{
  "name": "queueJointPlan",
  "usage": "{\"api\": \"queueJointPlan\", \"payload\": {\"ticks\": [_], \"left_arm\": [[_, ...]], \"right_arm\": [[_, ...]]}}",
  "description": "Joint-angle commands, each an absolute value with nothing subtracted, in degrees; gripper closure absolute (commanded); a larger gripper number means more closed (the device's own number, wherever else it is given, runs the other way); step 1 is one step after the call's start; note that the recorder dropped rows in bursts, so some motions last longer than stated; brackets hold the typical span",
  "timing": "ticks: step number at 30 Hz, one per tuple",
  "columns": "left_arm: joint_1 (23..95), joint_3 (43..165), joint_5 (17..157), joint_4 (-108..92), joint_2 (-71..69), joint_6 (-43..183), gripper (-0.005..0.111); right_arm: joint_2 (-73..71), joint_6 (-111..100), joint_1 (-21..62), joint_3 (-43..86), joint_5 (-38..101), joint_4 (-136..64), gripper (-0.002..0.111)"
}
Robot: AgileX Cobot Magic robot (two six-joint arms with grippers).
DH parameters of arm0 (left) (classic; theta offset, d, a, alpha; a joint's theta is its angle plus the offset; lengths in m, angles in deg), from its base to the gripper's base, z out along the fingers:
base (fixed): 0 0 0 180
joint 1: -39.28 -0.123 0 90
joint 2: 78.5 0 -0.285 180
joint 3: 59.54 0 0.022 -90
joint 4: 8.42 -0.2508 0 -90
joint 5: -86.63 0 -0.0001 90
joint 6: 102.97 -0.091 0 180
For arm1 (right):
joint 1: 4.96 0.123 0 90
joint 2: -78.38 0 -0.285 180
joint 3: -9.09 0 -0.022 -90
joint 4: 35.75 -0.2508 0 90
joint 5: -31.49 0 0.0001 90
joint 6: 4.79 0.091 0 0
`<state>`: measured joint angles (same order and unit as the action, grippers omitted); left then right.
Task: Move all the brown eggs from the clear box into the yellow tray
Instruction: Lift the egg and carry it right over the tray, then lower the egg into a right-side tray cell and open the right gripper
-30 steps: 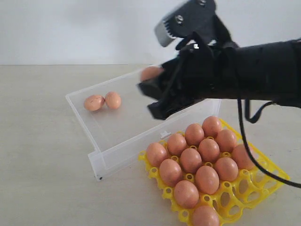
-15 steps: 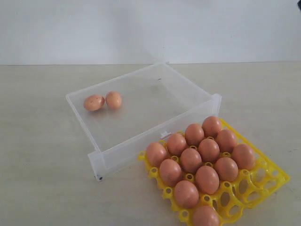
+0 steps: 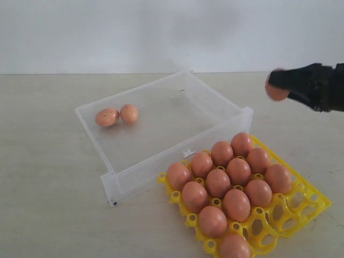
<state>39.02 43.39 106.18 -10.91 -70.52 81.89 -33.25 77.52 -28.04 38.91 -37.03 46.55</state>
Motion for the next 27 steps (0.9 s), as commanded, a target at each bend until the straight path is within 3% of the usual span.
{"api": "queueJointPlan", "payload": {"ticks": [1,8,22,27], "left_arm": [[38.8,43.2,106.0,-10.8,-70.7,82.0,0.103],[38.8,43.2,106.0,-10.8,-70.7,82.0,0.103],[38.8,43.2,106.0,-10.8,-70.7,82.0,0.103],[38.8,43.2,106.0,-10.8,-70.7,82.0,0.103]], "right_arm": [[-29.7,80.3,-23.0,38.3,-38.5,58.1,0.109],[-18.6,83.8,-12.3,38.5,-38.5,64.2,0.109],[-15.6,64.1,-11.9,56.3,-38.5,64.2,0.109],[-15.0,63.6,-11.9,59.8,-24.7,64.2,0.109]]}}
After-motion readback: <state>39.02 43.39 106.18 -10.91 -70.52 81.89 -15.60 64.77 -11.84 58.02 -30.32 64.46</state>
